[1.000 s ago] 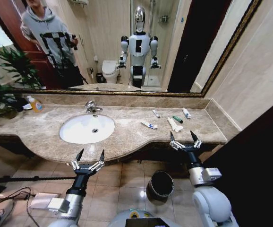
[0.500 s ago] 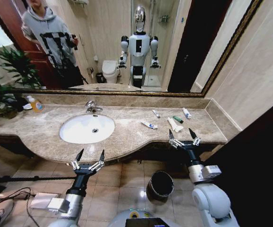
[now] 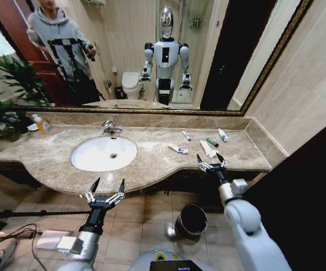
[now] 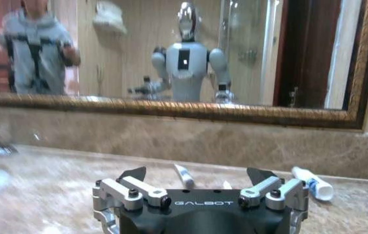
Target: Pick up the trash from the sink and place it in the trash bin.
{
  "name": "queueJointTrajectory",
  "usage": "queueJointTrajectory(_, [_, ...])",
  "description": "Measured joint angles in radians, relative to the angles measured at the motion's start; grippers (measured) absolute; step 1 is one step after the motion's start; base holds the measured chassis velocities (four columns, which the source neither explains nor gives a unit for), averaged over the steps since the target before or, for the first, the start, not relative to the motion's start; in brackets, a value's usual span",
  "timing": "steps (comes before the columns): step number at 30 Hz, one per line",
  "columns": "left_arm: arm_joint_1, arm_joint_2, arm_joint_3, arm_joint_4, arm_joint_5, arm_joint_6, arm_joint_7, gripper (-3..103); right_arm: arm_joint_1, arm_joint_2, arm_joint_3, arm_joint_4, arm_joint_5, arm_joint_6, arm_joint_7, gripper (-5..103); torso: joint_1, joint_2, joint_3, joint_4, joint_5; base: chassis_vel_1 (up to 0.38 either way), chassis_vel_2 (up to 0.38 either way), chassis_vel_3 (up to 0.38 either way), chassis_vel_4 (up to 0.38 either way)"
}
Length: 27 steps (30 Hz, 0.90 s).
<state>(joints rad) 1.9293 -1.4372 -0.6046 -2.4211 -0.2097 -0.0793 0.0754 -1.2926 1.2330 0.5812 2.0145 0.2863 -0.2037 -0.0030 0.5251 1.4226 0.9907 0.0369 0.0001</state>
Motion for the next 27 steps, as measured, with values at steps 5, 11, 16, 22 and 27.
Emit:
queueJointTrajectory(5, [0.000,0.000,0.000,0.000,0.000,0.000,0.000,100,0.059,-0.022,0.004,-0.089,0.015,-0.012,0.004,100,0.000,0.000,0.000,0.0000,0.0001,0.000,0.000,0.000,0.000])
queueJointTrajectory(11, [0.000,0.000,0.000,0.000,0.000,0.000,0.000,100,0.144,-0.038,-0.015,-0.183,0.035,-0.026,0.007,100,0.000,0.000,0.000,0.0000,0.0000,0.000,0.000,0.000,0.000])
queueJointTrajectory(16, [0.000,0.000,0.000,0.000,0.000,0.000,0.000,100,0.186,-0.045,-0.029,-0.217,0.030,-0.041,0.011,100,0.000,0.000,0.000,-0.0001,-0.0001,0.000,0.000,0.000,0.000])
queueJointTrajectory(22, [0.000,0.000,0.000,0.000,0.000,0.000,0.000,100,0.232,-0.052,-0.043,-0.294,0.030,-0.046,0.010,100,0.000,0.000,0.000,-0.0001,-0.0001,0.000,0.000,0.000,0.000])
queueJointTrajectory(27, [0.000,0.000,0.000,0.000,0.000,0.000,0.000,100,0.275,-0.051,-0.049,-0.383,0.029,-0.040,0.005,100,0.000,0.000,0.000,-0.0001,0.0000,0.000,0.000,0.000,0.000])
